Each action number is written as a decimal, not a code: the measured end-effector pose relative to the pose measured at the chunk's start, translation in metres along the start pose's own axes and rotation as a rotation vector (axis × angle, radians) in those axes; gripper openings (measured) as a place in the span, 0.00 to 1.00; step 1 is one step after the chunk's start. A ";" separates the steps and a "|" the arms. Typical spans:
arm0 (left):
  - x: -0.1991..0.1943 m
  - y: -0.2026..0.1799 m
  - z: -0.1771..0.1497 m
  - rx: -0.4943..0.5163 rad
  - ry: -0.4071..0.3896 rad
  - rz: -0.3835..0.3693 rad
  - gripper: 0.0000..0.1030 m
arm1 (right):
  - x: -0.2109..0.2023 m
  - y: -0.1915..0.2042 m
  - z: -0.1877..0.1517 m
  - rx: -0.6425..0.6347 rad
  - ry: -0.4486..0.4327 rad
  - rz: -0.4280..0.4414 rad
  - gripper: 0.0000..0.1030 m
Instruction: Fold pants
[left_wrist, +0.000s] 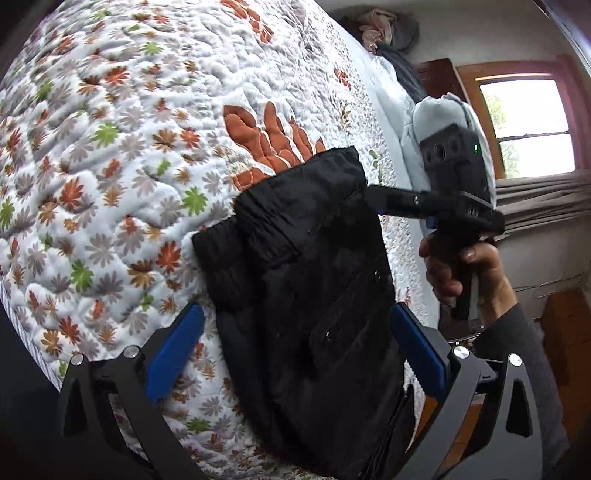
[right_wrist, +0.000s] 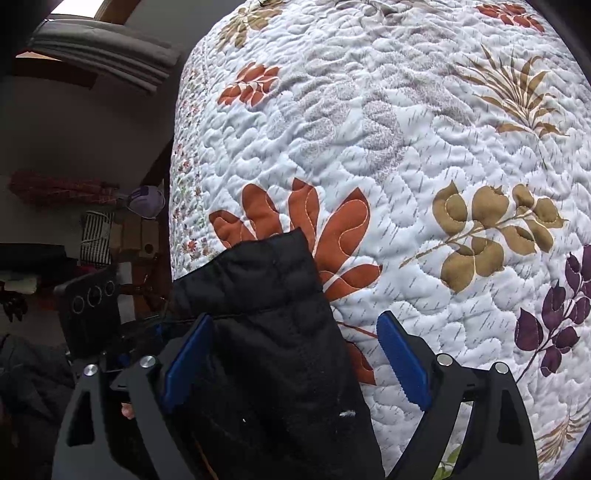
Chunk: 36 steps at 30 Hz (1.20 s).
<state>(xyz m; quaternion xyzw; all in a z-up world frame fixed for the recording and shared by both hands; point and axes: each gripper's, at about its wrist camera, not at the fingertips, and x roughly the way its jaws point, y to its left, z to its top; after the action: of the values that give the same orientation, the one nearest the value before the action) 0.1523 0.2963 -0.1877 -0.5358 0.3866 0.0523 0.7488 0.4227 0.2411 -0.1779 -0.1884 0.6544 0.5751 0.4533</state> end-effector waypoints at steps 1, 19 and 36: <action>0.000 0.000 0.000 0.001 0.001 0.008 0.97 | 0.002 0.000 0.002 -0.001 0.003 0.003 0.88; -0.003 -0.001 0.001 0.039 -0.011 0.051 0.60 | 0.020 0.003 0.017 -0.021 0.045 0.052 0.90; -0.014 -0.023 -0.005 0.123 -0.053 0.057 0.24 | -0.008 0.025 0.000 -0.098 0.020 0.055 0.27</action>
<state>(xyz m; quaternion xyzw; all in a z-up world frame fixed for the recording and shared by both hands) 0.1514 0.2868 -0.1619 -0.4759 0.3844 0.0639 0.7885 0.4075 0.2458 -0.1571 -0.1979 0.6348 0.6169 0.4211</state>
